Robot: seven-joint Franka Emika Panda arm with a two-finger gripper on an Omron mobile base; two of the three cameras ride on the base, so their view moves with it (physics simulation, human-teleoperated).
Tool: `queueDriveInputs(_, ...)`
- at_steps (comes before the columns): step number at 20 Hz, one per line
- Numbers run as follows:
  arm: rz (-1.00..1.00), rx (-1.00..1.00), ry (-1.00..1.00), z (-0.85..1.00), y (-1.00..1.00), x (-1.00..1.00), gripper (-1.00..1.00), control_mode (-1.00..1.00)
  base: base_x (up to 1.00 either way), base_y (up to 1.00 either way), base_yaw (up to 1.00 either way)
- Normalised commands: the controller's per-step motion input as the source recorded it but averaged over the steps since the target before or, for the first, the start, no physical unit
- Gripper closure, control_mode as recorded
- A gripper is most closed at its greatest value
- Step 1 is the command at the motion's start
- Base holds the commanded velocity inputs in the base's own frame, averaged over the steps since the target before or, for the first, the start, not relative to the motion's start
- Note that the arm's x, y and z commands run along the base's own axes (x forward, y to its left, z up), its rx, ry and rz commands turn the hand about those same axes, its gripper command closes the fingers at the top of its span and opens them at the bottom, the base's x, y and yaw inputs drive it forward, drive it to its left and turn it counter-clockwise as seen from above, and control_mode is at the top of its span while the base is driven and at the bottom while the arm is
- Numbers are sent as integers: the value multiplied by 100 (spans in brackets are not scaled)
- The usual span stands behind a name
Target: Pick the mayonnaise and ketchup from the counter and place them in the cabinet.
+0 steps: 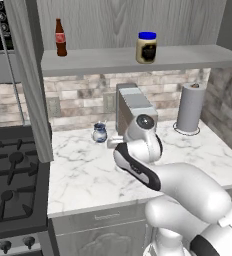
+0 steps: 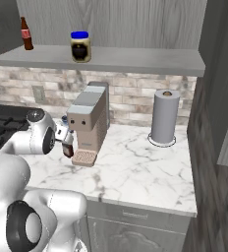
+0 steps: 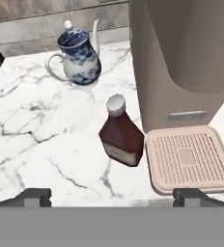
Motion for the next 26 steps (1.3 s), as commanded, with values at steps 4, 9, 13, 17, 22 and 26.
queueDriveInputs(4,0,-7,0,0,0,0,-100,-100,0,0,0)
queueDriveInputs(9,0,-7,0,-7,0,6,-100,-100,0,0,0)
queueDriveInputs(13,0,-4,0,-26,0,10,-100,-100,0,0,0)
queueDriveInputs(17,0,-5,0,-32,0,10,-100,-100,0,0,0)
queueDriveInputs(22,0,-4,0,-13,0,14,-100,-100,0,0,0)
queueDriveInputs(26,0,-1,0,0,0,19,-100,-100,0,0,0)
